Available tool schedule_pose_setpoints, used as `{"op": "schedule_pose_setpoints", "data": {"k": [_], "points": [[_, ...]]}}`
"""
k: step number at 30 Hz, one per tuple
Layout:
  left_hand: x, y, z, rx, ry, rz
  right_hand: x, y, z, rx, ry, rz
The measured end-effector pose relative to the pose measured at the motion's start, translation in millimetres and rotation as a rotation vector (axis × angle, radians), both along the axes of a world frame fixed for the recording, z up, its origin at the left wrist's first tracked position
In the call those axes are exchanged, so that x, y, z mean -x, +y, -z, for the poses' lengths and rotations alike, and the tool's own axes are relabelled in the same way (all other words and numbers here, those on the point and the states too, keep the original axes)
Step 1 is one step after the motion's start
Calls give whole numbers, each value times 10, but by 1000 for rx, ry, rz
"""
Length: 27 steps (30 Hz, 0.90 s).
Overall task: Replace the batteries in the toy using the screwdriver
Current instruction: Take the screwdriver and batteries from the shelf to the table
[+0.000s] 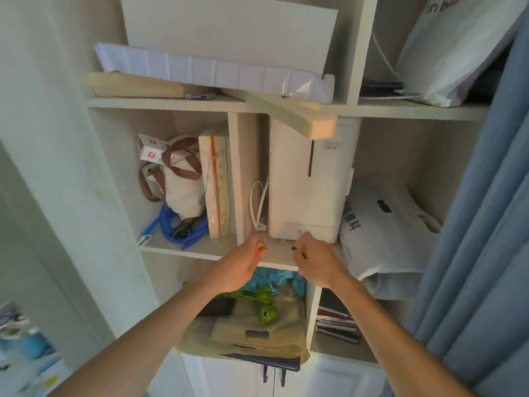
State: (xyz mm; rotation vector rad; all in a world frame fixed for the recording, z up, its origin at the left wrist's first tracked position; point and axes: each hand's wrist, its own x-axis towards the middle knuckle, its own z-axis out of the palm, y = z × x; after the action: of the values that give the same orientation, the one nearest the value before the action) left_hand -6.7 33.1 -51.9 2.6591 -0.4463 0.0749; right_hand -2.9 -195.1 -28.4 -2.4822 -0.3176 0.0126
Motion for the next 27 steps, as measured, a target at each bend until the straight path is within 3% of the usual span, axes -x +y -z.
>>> {"op": "schedule_pose_setpoints", "data": {"k": [4,8,11,21,27], "points": [[564,575,-158,187,-42,-90,203,515,-112,-103,46,-202],[1132,1483,-137,201,-67,-254,435,1281,-158,-153,4,-372],[1666,2250,-101,209,-84,-419,673,2025,-179,-74,-73,-473],[3980,4930,-61,54,-44,-830,2021,5081,-128,-71,-131,-767],[4908,6171,-184,-24,-19,-987,2721,6743,-55,-105,-176,-885]]}}
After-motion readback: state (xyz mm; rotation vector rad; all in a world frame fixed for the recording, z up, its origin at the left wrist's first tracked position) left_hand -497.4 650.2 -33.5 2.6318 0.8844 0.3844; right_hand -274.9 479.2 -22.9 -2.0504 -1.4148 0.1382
